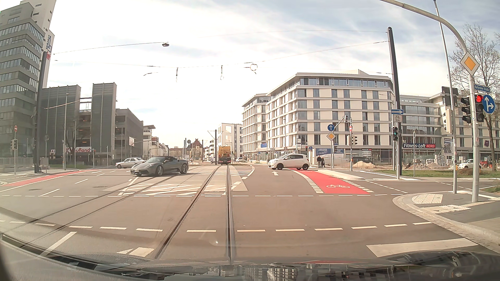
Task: Follow the waypoints while adhering to traffic rules and regulations
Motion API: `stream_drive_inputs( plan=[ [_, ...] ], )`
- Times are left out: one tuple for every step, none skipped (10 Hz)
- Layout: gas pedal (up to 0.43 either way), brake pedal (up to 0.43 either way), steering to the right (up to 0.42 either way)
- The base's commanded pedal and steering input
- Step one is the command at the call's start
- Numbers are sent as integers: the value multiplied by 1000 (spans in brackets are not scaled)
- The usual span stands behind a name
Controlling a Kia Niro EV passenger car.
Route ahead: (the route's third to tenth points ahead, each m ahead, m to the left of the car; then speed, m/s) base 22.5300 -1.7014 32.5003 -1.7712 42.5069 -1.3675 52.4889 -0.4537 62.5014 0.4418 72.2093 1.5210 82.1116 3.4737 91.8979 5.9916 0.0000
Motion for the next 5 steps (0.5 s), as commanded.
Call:
stream_drive_inputs(
  plan=[
    [0, 201, 61],
    [0, 201, 61],
    [0, 201, 61],
    [0, 201, 61],
    [0, 201, 61]
  ],
)
